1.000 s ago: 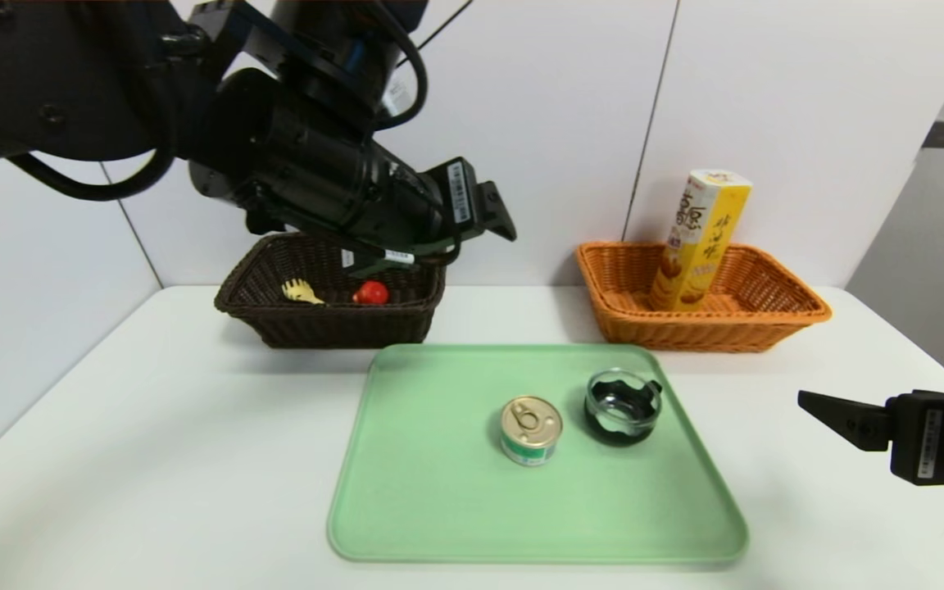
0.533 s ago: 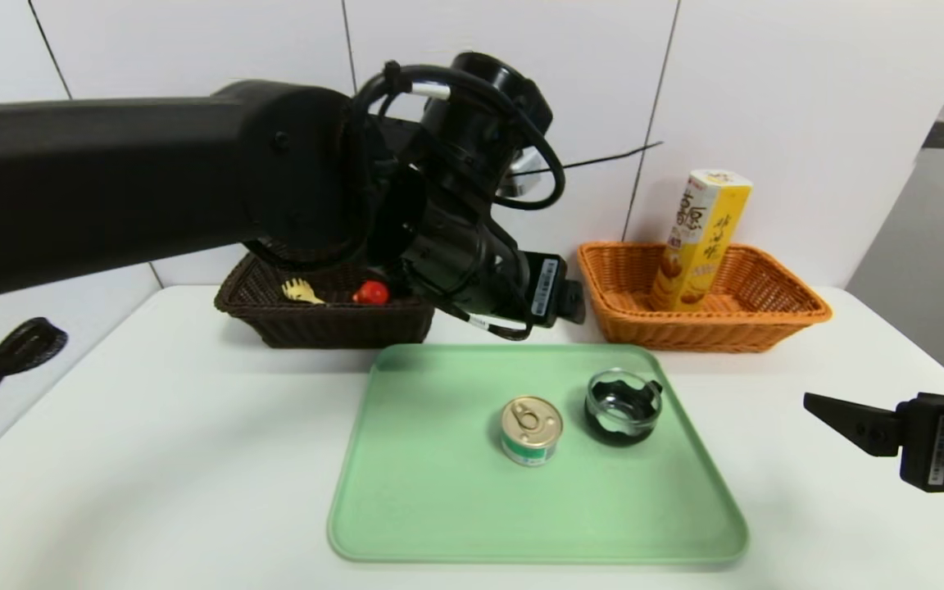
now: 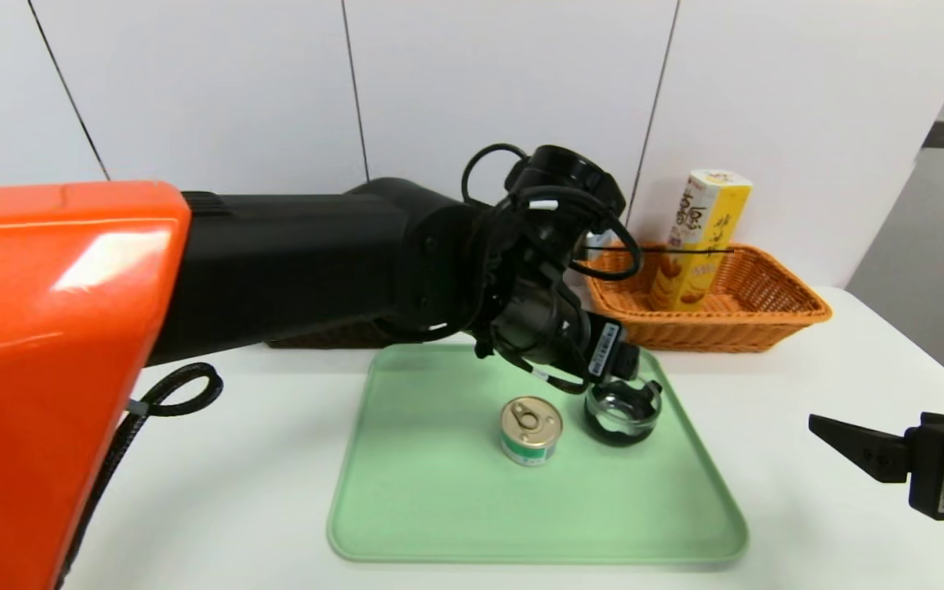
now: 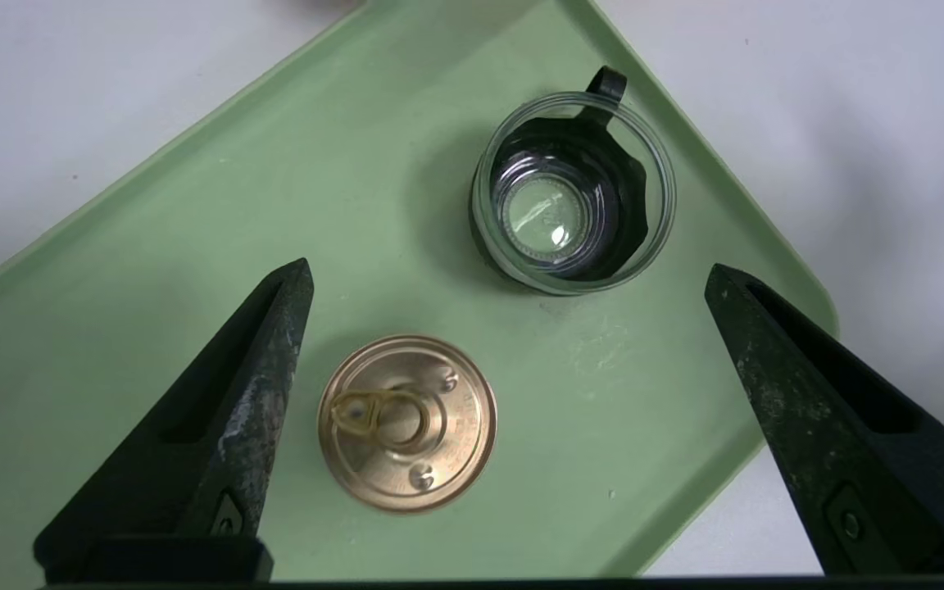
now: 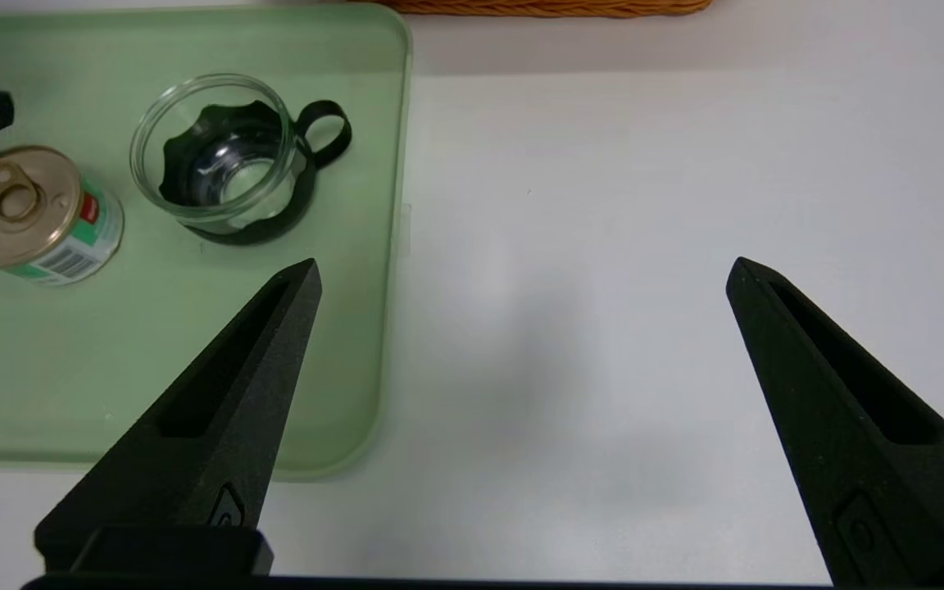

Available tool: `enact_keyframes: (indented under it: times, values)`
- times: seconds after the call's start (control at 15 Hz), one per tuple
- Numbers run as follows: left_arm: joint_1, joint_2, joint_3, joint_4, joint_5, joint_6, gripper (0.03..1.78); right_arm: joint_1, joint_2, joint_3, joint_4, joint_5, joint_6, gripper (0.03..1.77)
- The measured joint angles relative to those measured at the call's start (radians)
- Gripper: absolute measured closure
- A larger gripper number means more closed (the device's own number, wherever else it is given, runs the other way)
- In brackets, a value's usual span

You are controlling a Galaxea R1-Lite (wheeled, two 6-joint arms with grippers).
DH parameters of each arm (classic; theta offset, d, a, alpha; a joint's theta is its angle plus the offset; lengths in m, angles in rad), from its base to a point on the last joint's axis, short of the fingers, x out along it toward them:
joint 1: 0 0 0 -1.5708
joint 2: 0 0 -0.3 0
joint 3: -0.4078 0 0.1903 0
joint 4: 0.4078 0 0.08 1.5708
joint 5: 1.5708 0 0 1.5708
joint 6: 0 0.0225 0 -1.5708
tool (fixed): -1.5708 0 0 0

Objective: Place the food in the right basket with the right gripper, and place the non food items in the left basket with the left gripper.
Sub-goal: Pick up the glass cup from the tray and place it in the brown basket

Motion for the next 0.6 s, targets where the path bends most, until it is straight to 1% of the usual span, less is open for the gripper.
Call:
enact_keyframes:
  times: [0.27,0.6]
  values:
    - [-0.015,0.061,-0.003,-0.067,0.005,0.007,0.12,0.003,-0.044,0.051,0.005,0.002,-0.001,0.09]
    - [-0.015,0.114,-0.004,-0.076,0.031,0.056,0.12,0.003,-0.094,0.119,0.001,0.010,-0.003,0.09]
